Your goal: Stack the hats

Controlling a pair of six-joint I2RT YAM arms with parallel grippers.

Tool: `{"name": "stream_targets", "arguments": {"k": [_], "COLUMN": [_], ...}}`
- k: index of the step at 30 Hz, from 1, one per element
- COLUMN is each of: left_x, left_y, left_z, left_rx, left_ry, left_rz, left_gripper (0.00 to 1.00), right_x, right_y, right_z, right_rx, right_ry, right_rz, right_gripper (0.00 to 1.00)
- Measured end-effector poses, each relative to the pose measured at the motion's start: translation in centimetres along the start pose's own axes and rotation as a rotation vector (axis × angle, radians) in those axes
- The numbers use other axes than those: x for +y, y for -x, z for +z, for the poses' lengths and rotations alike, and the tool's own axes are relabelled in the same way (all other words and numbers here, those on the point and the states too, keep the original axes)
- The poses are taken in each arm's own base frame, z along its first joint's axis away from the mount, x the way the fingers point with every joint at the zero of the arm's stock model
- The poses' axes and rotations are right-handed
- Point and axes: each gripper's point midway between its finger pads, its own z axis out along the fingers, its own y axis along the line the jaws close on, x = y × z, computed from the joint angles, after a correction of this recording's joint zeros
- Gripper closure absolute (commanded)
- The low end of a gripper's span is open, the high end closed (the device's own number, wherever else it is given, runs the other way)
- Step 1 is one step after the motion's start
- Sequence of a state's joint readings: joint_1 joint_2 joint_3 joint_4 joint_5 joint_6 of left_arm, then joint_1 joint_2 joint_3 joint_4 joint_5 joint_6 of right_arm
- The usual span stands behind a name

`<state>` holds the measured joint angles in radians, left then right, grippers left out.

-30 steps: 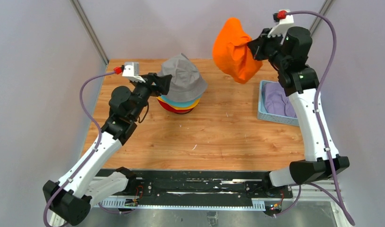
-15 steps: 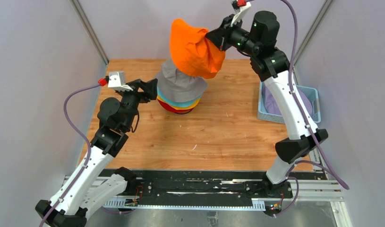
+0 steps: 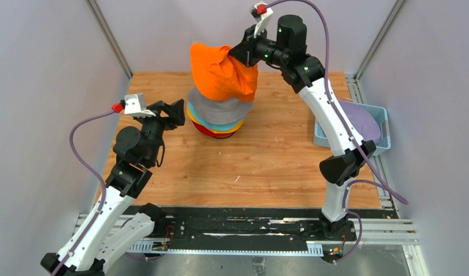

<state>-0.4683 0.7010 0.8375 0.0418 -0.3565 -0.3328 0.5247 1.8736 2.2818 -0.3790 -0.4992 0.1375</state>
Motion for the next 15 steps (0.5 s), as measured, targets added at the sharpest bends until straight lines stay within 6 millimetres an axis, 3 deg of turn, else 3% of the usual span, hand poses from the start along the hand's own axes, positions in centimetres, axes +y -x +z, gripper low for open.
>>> {"name": "stream_targets", "arguments": {"k": [4,15], "left_x": [0.6,1.5], "left_y": [-0.6,-1.7], "left_z": [-0.2,-0.4], "left_rx": [0.006,0.026], "left_ry": [0.019,0.053], "left_rz": [0.009,0.028], "left_gripper": [0.22,0.22], "right_x": [0.1,-0.6], "right_y": [-1.7,-3.8], "right_z": [1.9,5.6], "right_rx": [0.035,0.060], "right_ry": [0.021,0.036], "right_rz": [0.013,0.022], "right_gripper": [1.00,0.99]}}
